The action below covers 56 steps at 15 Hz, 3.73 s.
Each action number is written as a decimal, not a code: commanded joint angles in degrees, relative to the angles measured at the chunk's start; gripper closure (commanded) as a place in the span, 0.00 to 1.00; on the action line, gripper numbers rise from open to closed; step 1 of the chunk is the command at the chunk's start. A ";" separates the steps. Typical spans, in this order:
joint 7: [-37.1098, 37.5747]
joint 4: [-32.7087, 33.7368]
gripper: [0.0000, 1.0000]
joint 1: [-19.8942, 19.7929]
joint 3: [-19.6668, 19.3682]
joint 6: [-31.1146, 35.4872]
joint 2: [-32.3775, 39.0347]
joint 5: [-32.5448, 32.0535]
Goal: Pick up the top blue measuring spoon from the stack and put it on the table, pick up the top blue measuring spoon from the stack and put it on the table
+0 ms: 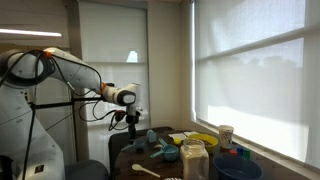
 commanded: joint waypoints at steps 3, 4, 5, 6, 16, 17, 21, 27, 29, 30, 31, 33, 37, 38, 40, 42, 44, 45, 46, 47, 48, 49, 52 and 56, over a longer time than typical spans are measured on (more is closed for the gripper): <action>0.36 0.08 0.00 -1.64 -0.64 -2.56 -3.48 -0.59; 0.38 0.07 0.00 -2.18 -0.97 -3.20 -4.57 -0.62; 0.37 0.04 0.00 -2.53 -1.20 -3.46 -5.29 -0.62; 0.36 0.02 0.00 -2.65 -1.29 -3.56 -5.68 -0.61; 12.85 4.00 0.00 -8.19 -3.85 -6.11 -1.98 0.41; 14.56 4.48 0.00 -9.15 -4.48 -5.84 -1.39 0.27; 22.42 6.81 0.00 -11.52 -6.38 -5.34 1.38 0.78; 36.54 10.17 0.00 -12.25 -8.11 -1.90 6.84 2.13; 38.59 11.24 0.00 -11.96 -9.16 0.56 8.71 3.08; 39.32 11.64 0.00 -11.80 -9.44 2.12 9.40 3.15; 39.69 12.08 0.00 -11.61 -9.70 3.27 10.19 3.27; 40.10 12.92 0.00 -11.15 -9.93 5.33 11.89 3.22; 39.97 14.09 0.04 -10.37 -10.15 7.52 14.25 3.90; 40.05 14.30 0.08 -10.27 -10.17 7.54 14.70 3.72; 40.59 14.57 0.14 -10.19 -10.26 7.47 15.63 3.40; 40.67 14.68 0.29 -10.05 -10.35 7.51 16.11 3.50; 40.70 14.94 0.47 -9.97 -10.42 7.47 16.42 3.47; 40.71 15.01 0.58 -9.95 -10.47 7.39 16.45 3.45; 40.93 15.02 0.64 -9.96 -10.49 7.45 16.45 3.31; 41.07 15.08 0.69 -9.97 -10.52 7.28 16.45 3.30; 41.26 15.11 0.75 -9.97 -10.53 7.19 16.37 3.24; 41.51 15.16 0.80 -9.95 -10.51 7.07 16.29 3.20; 42.86 15.30 0.94 -9.95 -10.41 6.66 15.91 2.39; 44.03 15.45 0.94 -9.85 -10.31 6.20 15.45 2.11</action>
